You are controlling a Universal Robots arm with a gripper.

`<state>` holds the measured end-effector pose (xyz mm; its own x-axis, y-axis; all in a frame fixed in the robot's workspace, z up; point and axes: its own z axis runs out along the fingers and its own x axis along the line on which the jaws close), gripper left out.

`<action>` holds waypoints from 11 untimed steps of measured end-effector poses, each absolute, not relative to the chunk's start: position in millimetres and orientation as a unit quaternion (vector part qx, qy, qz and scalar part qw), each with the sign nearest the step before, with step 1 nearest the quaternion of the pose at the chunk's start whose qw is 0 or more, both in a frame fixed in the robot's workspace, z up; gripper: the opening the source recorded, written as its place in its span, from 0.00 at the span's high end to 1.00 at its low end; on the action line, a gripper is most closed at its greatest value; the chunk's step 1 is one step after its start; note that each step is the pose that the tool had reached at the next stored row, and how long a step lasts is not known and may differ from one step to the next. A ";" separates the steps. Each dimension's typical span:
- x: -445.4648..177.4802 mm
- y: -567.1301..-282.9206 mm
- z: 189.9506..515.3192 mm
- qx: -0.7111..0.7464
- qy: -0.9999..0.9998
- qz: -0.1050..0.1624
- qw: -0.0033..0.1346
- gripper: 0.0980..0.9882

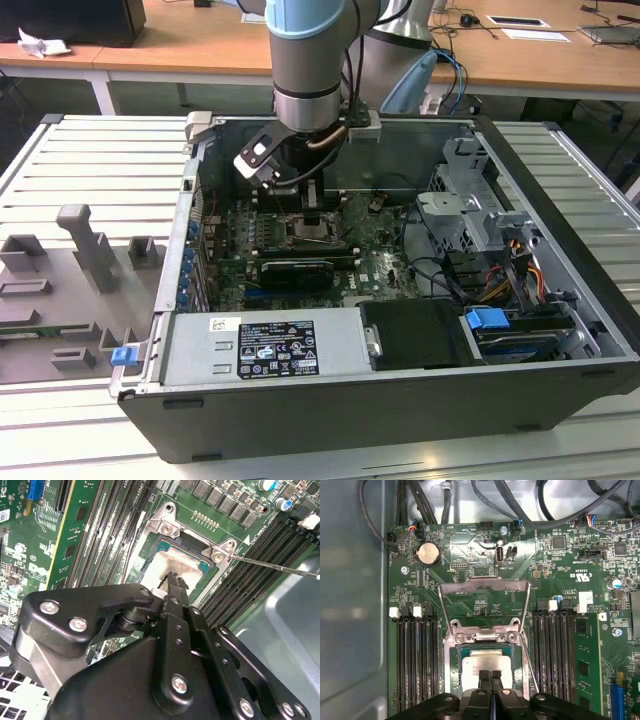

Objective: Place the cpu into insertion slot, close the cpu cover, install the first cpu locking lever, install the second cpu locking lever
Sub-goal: 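Place the cpu into insertion slot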

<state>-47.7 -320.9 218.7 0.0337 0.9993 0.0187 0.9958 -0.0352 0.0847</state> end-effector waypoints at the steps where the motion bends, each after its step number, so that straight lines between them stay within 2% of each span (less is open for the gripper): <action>1: -47.7 -320.9 219.5 0.719 0.694 0.036 0.024 0.99; 11: -47.7 -320.8 225.6 0.719 0.694 0.036 0.024 0.99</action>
